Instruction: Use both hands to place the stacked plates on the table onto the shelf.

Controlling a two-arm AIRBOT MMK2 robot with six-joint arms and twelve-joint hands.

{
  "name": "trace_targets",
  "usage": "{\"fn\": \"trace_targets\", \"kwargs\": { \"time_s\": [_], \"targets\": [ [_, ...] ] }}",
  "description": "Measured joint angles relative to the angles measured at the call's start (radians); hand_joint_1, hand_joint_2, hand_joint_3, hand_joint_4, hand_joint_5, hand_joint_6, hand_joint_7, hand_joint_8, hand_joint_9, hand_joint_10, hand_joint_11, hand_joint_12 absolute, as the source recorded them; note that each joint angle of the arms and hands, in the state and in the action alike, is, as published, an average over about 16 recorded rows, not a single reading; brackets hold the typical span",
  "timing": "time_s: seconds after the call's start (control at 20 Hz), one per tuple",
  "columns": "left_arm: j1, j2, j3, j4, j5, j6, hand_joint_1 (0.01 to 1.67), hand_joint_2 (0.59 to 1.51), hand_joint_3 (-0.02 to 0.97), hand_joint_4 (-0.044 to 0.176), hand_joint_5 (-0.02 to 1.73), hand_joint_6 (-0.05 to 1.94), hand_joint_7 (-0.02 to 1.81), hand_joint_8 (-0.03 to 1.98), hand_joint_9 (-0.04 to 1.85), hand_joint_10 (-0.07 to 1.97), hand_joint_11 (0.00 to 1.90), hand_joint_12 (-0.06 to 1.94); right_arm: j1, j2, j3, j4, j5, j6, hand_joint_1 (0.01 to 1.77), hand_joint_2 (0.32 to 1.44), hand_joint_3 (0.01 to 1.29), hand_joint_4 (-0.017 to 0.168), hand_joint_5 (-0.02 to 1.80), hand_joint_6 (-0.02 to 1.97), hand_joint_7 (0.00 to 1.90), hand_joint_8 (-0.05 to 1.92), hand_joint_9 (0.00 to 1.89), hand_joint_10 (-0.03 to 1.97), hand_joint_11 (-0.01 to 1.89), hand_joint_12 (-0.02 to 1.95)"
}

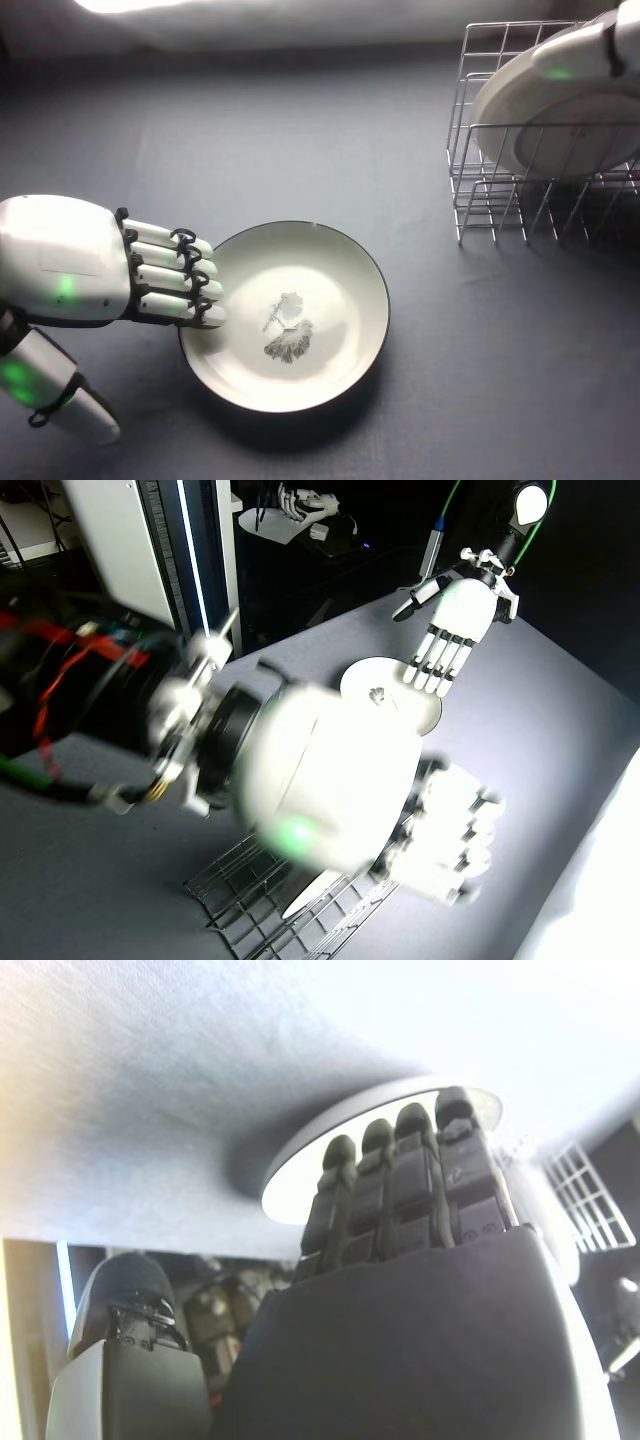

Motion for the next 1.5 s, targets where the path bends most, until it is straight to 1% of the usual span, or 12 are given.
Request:
{"fn": "trace_targets", "kwargs": {
  "time_s": [0.2, 0.3, 0.4, 0.45, 0.6, 0.75, 0.9, 1.05, 1.25, 1.5],
  "targets": [
    [0.017, -0.012, 0.002, -0.01, 0.023, 0.0, 0.01, 1.046, 0.021, 0.005, 0.05, 0.02, 0.03, 0.01, 0.02, 0.01, 0.02, -0.01, 0.006, -0.009, -0.039, -0.189, 0.063, 0.001, 0.86, 0.9, 0.01, 0.001, 0.13, 0.02, 0.14, 0.01, 0.11, 0.05, 0.02, 0.34],
    [0.029, -0.015, 0.003, -0.017, 0.033, 0.0, 0.01, 1.046, 0.02, 0.004, 0.04, 0.01, 0.03, 0.01, 0.02, 0.0, 0.02, -0.01, -0.002, -0.013, -0.057, -0.292, 0.1, 0.001, 0.83, 0.87, 0.01, 0.002, 0.07, 0.0, 0.07, 0.01, 0.05, 0.02, 0.01, 0.17],
    [0.044, -0.018, 0.005, -0.024, 0.041, -0.002, 0.01, 1.046, 0.02, 0.002, 0.04, 0.01, 0.02, 0.01, 0.01, 0.0, 0.02, -0.02, -0.015, -0.017, -0.073, -0.394, 0.138, 0.002, 0.8, 0.83, 0.01, 0.004, 0.03, 0.0, 0.03, 0.01, 0.03, 0.01, 0.01, 0.04],
    [0.052, -0.019, 0.005, -0.027, 0.045, -0.003, 0.01, 1.047, 0.02, 0.001, 0.03, 0.0, 0.02, 0.01, 0.01, 0.0, 0.02, -0.02, -0.022, -0.019, -0.08, -0.442, 0.156, 0.002, 0.8, 0.81, 0.01, 0.004, 0.02, 0.0, 0.02, 0.01, 0.02, 0.0, 0.01, 0.01],
    [0.076, -0.02, 0.005, -0.035, 0.056, -0.005, 0.02, 1.048, 0.021, -0.001, 0.02, -0.01, 0.02, 0.01, 0.01, 0.0, 0.01, -0.02, -0.047, -0.023, -0.1, -0.555, 0.202, 0.003, 0.8, 0.75, 0.01, 0.006, 0.02, 0.0, 0.02, 0.01, 0.02, 0.0, 0.01, 0.01],
    [0.1, -0.021, 0.005, -0.042, 0.064, -0.008, 0.02, 1.049, 0.021, -0.004, 0.01, -0.02, 0.02, 0.0, 0.0, -0.01, 0.01, -0.02, -0.071, -0.031, -0.117, -0.628, 0.226, 0.004, 0.83, 0.73, 0.01, 0.008, 0.02, 0.0, 0.02, 0.01, 0.02, 0.0, 0.01, 0.0],
    [0.121, -0.02, 0.004, -0.048, 0.072, -0.011, 0.01, 1.05, 0.021, -0.007, 0.0, -0.03, 0.02, 0.0, 0.0, -0.01, 0.01, -0.02, -0.09, -0.051, -0.128, -0.677, 0.234, 0.005, 0.88, 0.71, 0.01, 0.009, 0.02, 0.0, 0.02, 0.01, 0.02, 0.0, 0.01, 0.0],
    [0.13, -0.02, 0.002, -0.049, 0.076, -0.014, 0.01, 1.051, 0.021, -0.009, 0.0, -0.04, 0.02, -0.01, 0.0, -0.01, 0.01, -0.02, -0.106, -0.083, -0.128, -0.704, 0.227, 0.006, 0.95, 0.71, 0.01, 0.008, 0.01, 0.0, 0.02, 0.01, 0.02, 0.0, 0.01, 0.0],
    [0.133, -0.019, 0.001, -0.049, 0.078, -0.016, 0.01, 1.052, 0.021, -0.009, 0.0, -0.04, 0.02, -0.01, -0.01, -0.02, 0.01, -0.02, -0.127, -0.143, -0.114, -0.712, 0.196, 0.006, 1.07, 0.72, 0.01, 0.008, 0.01, 0.0, 0.02, 0.01, 0.02, 0.0, 0.01, 0.0],
    [0.133, -0.019, 0.001, -0.048, 0.078, -0.016, 0.01, 1.053, 0.021, -0.009, 0.0, -0.04, 0.02, -0.01, -0.01, -0.02, 0.01, -0.02, -0.146, -0.233, -0.084, -0.708, 0.144, 0.005, 1.22, 0.76, 0.01, 0.008, 0.01, 0.0, 0.02, 0.01, 0.02, 0.0, 0.01, 0.0]
  ]
}}
